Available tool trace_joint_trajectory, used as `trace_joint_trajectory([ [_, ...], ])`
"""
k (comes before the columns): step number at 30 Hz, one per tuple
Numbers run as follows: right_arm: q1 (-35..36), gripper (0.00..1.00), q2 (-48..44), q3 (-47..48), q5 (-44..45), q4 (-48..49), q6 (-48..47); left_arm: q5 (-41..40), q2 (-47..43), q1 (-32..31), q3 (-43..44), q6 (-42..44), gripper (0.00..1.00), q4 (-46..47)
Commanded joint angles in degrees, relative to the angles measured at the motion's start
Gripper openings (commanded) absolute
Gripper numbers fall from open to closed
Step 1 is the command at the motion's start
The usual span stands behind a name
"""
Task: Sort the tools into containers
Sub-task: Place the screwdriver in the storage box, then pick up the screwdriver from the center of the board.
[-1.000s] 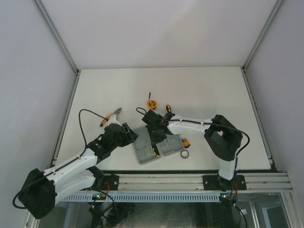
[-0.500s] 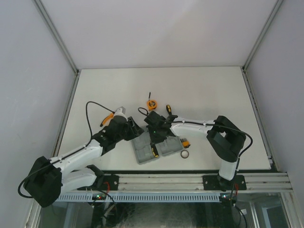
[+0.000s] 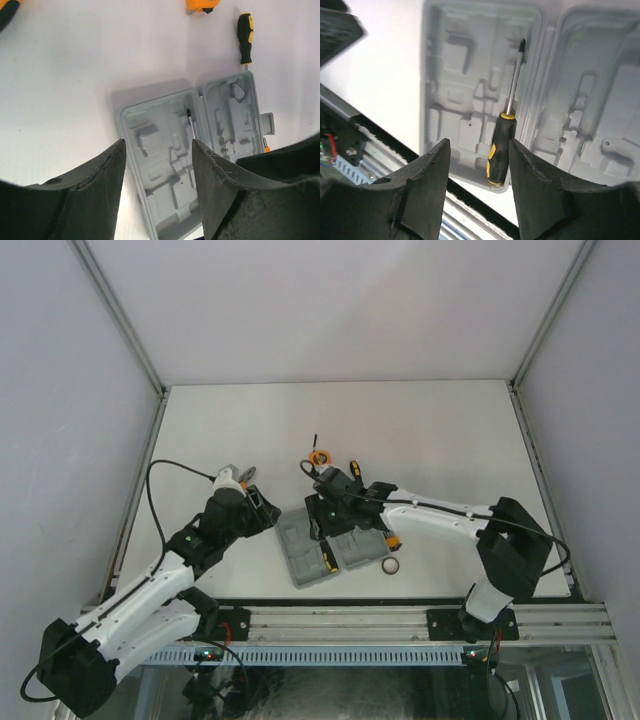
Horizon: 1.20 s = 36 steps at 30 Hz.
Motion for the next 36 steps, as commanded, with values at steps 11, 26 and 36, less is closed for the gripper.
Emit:
trace_joint_trajectory([
  [11, -13.5, 0.52, -8.5, 3.0, 10.9, -0.2, -8.1, -2.7, -2.3, 1.0, -0.6, 2.3, 0.62, -5.9],
  [26, -25.1, 0.54, 8.9, 12.9, 2.2, 4.2, -16.3, -2.5, -2.4, 1.0, 0.1, 2.2, 0.66, -8.5],
  [36, -26.2, 0.45, 20.1, 23.3, 2.6, -0.6, -19.3, -3.7, -3.2, 1.0, 0.0, 1.9, 0.74, -10.1],
])
